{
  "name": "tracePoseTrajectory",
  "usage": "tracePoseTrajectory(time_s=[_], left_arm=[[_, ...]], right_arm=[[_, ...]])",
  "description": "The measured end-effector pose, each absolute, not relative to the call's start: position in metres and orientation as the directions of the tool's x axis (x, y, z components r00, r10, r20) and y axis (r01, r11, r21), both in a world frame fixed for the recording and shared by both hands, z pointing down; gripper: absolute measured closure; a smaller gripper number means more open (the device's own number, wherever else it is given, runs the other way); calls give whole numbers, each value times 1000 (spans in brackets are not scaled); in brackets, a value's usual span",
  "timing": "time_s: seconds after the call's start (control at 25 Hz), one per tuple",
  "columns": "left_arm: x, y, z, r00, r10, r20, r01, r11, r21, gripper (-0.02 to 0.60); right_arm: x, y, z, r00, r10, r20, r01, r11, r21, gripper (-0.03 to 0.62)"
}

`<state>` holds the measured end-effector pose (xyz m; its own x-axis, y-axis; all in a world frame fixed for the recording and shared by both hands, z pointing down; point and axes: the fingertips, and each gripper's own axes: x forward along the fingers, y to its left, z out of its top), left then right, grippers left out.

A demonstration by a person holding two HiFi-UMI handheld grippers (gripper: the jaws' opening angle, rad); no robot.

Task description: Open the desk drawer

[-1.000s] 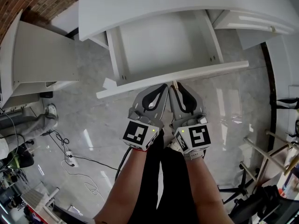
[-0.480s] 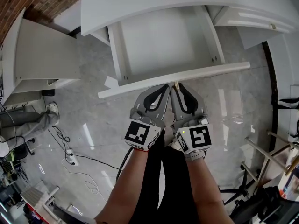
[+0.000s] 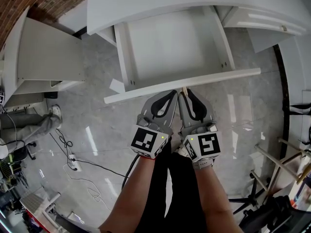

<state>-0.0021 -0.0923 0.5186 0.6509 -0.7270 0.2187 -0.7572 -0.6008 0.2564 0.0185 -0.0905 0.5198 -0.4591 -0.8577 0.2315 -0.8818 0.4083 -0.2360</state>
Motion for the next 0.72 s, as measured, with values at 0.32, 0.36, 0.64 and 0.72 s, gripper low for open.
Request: tracePoseTrajectory(time_s=[0.32, 0.36, 0.64, 0.72], left_arm=[[-1, -85, 521, 651, -722, 232, -758, -605, 244, 594], [-1, -84, 522, 651, -723, 233, -759, -604, 245, 593], [1, -75, 524, 645, -729, 229, -763, -601, 239, 593], [1, -72, 525, 645, -729, 229, -764, -600, 238, 594]], right_arm=[[19, -84, 520, -466, -852, 237, -879, 416, -234, 522], [19, -83, 521, -467, -852, 237, -878, 416, -235, 523], [21, -75, 520, -476, -848, 234, -874, 427, -233, 522], [21, -73, 520, -480, -845, 235, -872, 429, -235, 522]])
